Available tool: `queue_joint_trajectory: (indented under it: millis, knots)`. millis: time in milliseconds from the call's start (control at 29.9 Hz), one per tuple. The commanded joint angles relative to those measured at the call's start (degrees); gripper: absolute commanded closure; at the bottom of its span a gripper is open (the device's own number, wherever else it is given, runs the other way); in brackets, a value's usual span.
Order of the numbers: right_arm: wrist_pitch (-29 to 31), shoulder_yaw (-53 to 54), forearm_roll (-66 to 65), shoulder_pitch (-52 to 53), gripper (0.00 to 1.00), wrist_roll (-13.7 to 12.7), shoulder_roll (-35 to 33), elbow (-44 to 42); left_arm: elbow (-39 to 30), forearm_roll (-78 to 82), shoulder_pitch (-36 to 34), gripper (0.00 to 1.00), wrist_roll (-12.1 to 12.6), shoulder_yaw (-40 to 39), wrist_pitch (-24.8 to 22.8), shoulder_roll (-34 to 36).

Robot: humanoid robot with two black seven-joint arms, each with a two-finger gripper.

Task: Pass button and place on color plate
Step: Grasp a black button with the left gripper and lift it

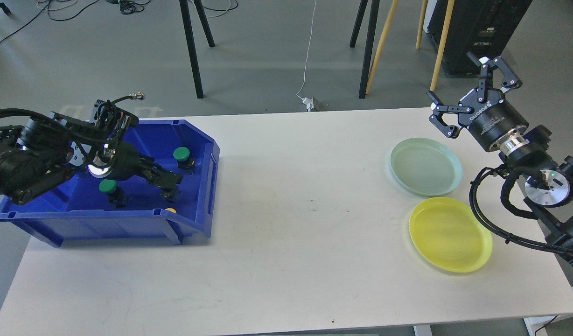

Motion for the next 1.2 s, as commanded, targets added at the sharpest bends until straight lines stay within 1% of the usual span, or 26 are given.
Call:
queue_joint_trajectory:
  millis: [0,167,501,702,802,969,1036,1103,1169]
  knots:
    - [0.00,-0.01,0.00,-0.16,0.00,-0.01,0.01,0.01,1.15,-0.10,0.34,0.01,0.00,0.09,0.09,-0.94]
    - [0.00,0.08,0.00,-0.78,0.00,-0.01,0.01,0.01,3.09,-0.27,2.62,0.01,0.00,-0.09,0.17,-1.74]
    - [0.00,0.08,0.00,-1.13,0.00,-0.01,0.01,0.01,3.09,-0.36,3.42,0.03,0.00,-0.44,0.97,-1.82]
    - [0.00,0.08,0.00,-1.57,0.00,-0.01,0.01,0.01,5.37,-0.45,3.42,0.13,0.00,-0.53,0.97,-3.49]
    - [0.00,0.08,0.00,-1.57,0.00,0.08,0.01,0.01,6.51,-0.45,3.51,0.23,0.00,-0.44,1.05,-4.02]
    - [0.00,0.08,0.00,-1.66,0.00,0.08,0.01,0.01,6.60,-0.18,4.03,0.38,0.00,-0.27,2.90,-4.11]
    - [0.00,0.08,0.00,-1.75,0.00,0.08,0.01,0.01,6.78,-0.18,4.03,0.40,0.00,-0.26,3.34,-4.11]
    - [0.00,0.08,0.00,-2.01,0.00,0.08,0.01,0.01,6.78,-0.10,4.03,0.44,0.00,-0.09,3.34,-4.02]
    - [0.00,0.17,0.00,-2.10,0.00,0.08,0.01,0.01,6.78,-0.18,4.12,0.45,0.00,-0.18,3.43,-3.93]
